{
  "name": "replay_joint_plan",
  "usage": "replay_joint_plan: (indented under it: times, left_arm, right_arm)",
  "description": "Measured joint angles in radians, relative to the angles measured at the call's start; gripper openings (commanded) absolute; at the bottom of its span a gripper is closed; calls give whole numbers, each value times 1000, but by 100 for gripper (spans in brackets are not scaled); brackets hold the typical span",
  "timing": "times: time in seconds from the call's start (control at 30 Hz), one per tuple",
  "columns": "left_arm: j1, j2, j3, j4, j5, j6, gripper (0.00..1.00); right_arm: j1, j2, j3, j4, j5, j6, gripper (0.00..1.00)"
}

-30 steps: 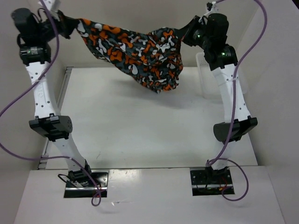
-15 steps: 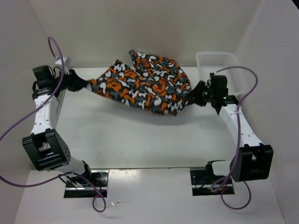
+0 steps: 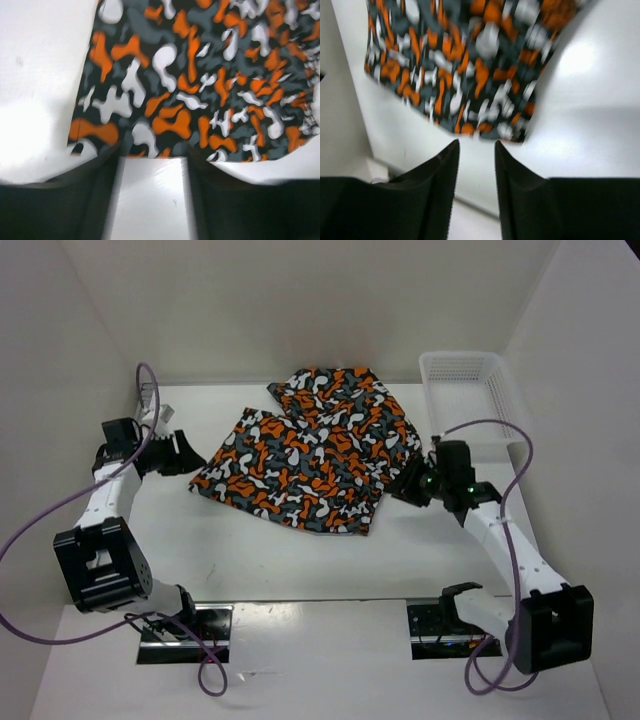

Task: Fold and stack the shorts
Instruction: Flatten the shorts out

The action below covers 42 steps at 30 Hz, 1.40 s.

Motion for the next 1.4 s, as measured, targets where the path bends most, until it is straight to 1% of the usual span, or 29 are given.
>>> replay_joint_plan:
  times: [0.03,0.07,0.13,0.17,0.2,0.23,0.37,0.47,0.5,0.53,0.6,0.63,0.67,0.73,0.87,0.9,0.97,1.0,1.07,1.1,1.13,1.17,1.2,1.23,1.27,1.3,1.33,1.37,1.4]
  left_arm:
    - [5,-16,-43,18,-19,1,86]
    - [7,-28,-86,18,-38,2,90]
    - [8,-36,-156,17,-71,0,92]
    - [9,-35,-187,19,-88,-2,92]
    - [10,-35,-214,18,-104,-2,92]
    - [10,-35,-236,19,-121,-2,92]
    - [17,-29,-282,36,-175,-2,87]
    - [22,28,-286,99,-179,-3,76]
    - [22,59,-284,123,-179,-4,67]
    - [22,95,-280,141,-179,-5,60]
    - [23,148,-262,171,-156,-11,43]
    - [23,161,-253,192,-166,-6,22]
    - [23,173,-244,200,-167,-8,12]
    - [23,187,-229,205,-175,-6,1]
    - [20,191,-190,205,-175,-3,0]
    - [16,191,-182,208,-175,-3,0]
    - [13,191,-173,209,-174,-3,0]
    - [11,191,-172,209,-175,-3,0]
    - [5,191,-172,206,-174,-3,0]
    - [3,191,-172,205,-174,-3,0]
    - [1,190,-172,202,-174,-3,0]
    - [-2,190,-171,196,-174,-3,0]
    - [-3,187,-170,185,-175,-3,0]
    - [-3,180,-170,171,-177,-3,5]
    - [-3,164,-170,154,-182,-4,32]
    - [-3,138,-171,138,-190,2,48]
    - [-3,105,-171,126,-195,2,62]
    - [-3,71,-171,116,-199,4,81]
    - [-3,33,-171,108,-200,0,85]
  right_arm:
    - [43,-26,-36,6,1,27,51]
    - [87,-44,-71,8,-2,58,56]
    - [169,-68,-135,26,-4,126,66]
    - [201,-77,-165,34,-4,160,74]
    - [219,-82,-190,43,-3,189,76]
    - [226,-85,-208,46,-2,207,76]
    - [227,-84,-248,93,6,274,76]
    - [227,-69,-293,174,1,316,75]
    - [227,-55,-307,198,-1,330,75]
    - [229,-35,-318,217,-2,339,75]
    - [232,10,-330,242,0,353,73]
    - [232,31,-332,251,0,360,73]
    - [232,49,-332,262,3,364,73]
    - [233,77,-332,292,10,365,70]
    - [236,156,-332,371,20,378,60]
    - [237,186,-332,393,26,381,54]
    - [253,250,-327,421,47,386,48]
    - [262,273,-323,430,54,394,39]
    - [280,300,-310,446,75,394,26]
    - [285,309,-305,450,85,396,9]
    - [287,314,-301,452,97,394,3]
    - [287,315,-300,451,107,396,0]
    - [288,314,-299,447,121,396,0]
    - [288,310,-298,441,137,396,0]
    - [288,303,-296,431,153,394,0]
    - [288,286,-296,416,172,391,0]
    - [288,262,-295,395,191,389,2]
    - [288,233,-294,375,210,386,13]
    - [288,199,-290,349,232,381,49]
